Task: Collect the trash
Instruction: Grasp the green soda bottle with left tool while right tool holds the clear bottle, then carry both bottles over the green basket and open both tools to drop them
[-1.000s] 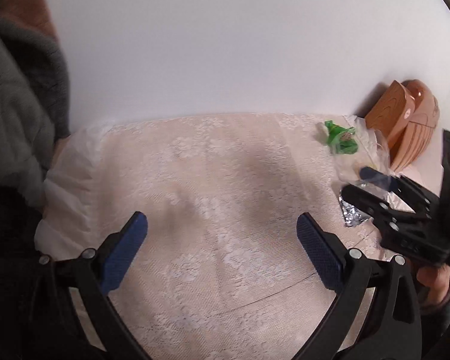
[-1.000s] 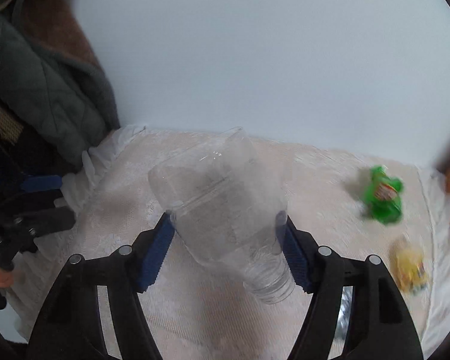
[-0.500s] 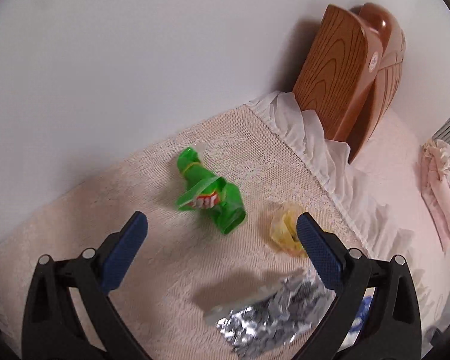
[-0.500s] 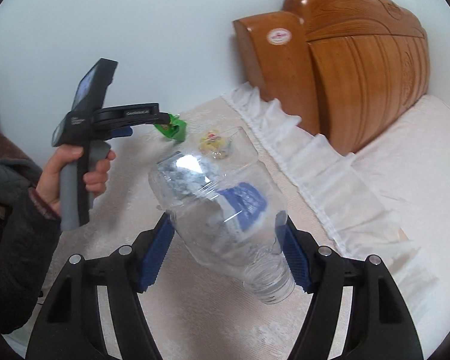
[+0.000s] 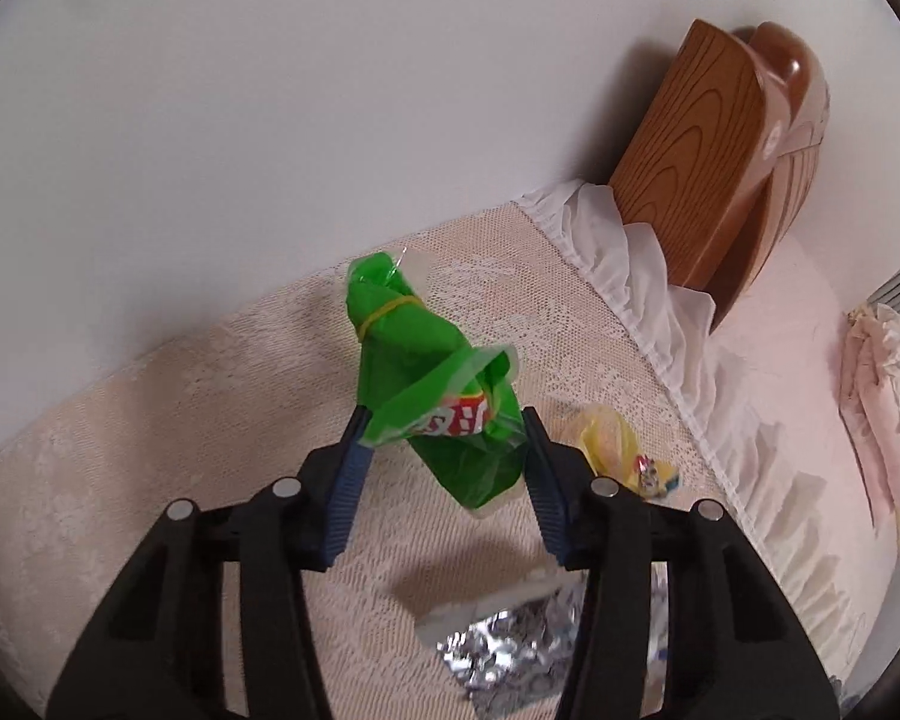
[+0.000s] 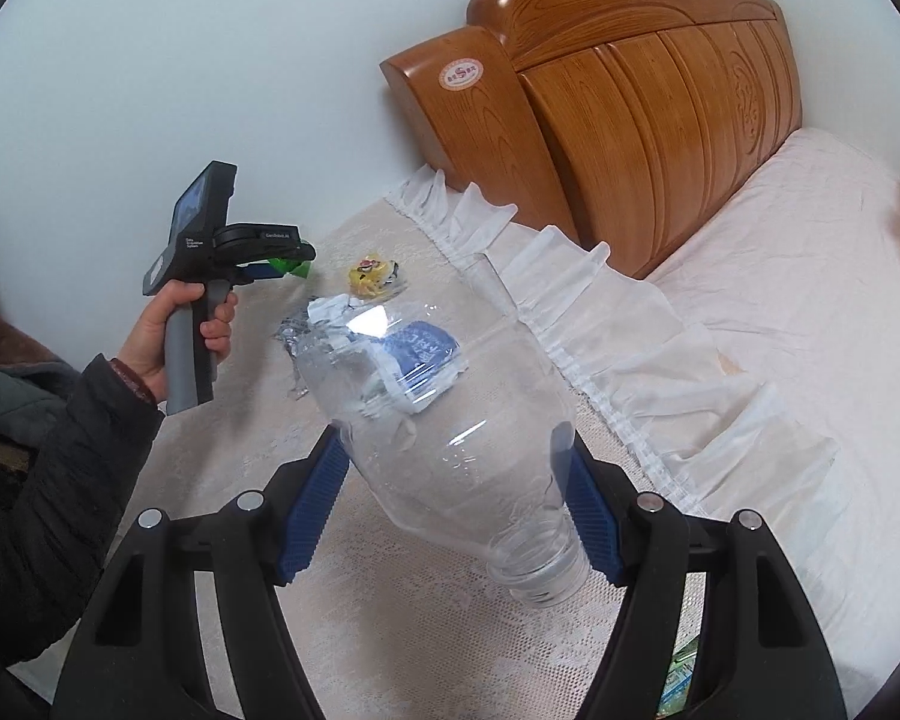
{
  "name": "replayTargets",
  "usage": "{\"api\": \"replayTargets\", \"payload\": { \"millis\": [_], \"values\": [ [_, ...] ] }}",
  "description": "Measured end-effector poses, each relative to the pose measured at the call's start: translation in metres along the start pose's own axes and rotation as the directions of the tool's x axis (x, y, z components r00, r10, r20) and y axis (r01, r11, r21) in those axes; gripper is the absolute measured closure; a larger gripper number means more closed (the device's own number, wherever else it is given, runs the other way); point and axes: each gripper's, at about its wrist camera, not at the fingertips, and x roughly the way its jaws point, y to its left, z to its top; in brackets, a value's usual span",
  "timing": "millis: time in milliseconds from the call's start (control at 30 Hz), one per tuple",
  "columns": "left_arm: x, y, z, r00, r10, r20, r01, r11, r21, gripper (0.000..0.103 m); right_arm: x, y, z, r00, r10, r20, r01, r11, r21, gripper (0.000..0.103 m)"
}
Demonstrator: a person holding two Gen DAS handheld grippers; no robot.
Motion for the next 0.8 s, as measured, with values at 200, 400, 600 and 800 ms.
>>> {"api": "replayTargets", "payload": {
  "millis": [200,400,600,800],
  "values": [
    [-0.092,0.007,-0.061,0.999,0.010,0.048,-0.009,1.000,-0.020,0.055,-0.011,0.025,-0.012,0.999,0.036,-0.011,-0.036,0.998,-0.047,0.033],
    [-0.166,0.005,-0.141,0.999,0.008,0.042,-0.007,0.999,-0.032,0.055,-0.030,0.042,-0.034,0.998,0.056,-0.030,-0.059,0.995,-0.085,0.033],
    [-0.206,-0.018,-0.213,0.999,-0.027,0.020,0.027,1.000,0.002,0.054,-0.053,0.038,-0.065,0.998,0.047,-0.046,-0.052,0.993,-0.108,0.033],
    [-0.211,-0.052,-0.256,0.996,-0.085,-0.031,0.087,0.994,0.061,0.054,-0.068,0.025,-0.086,0.998,0.039,-0.050,-0.044,0.995,-0.094,0.033]
  ]
}}
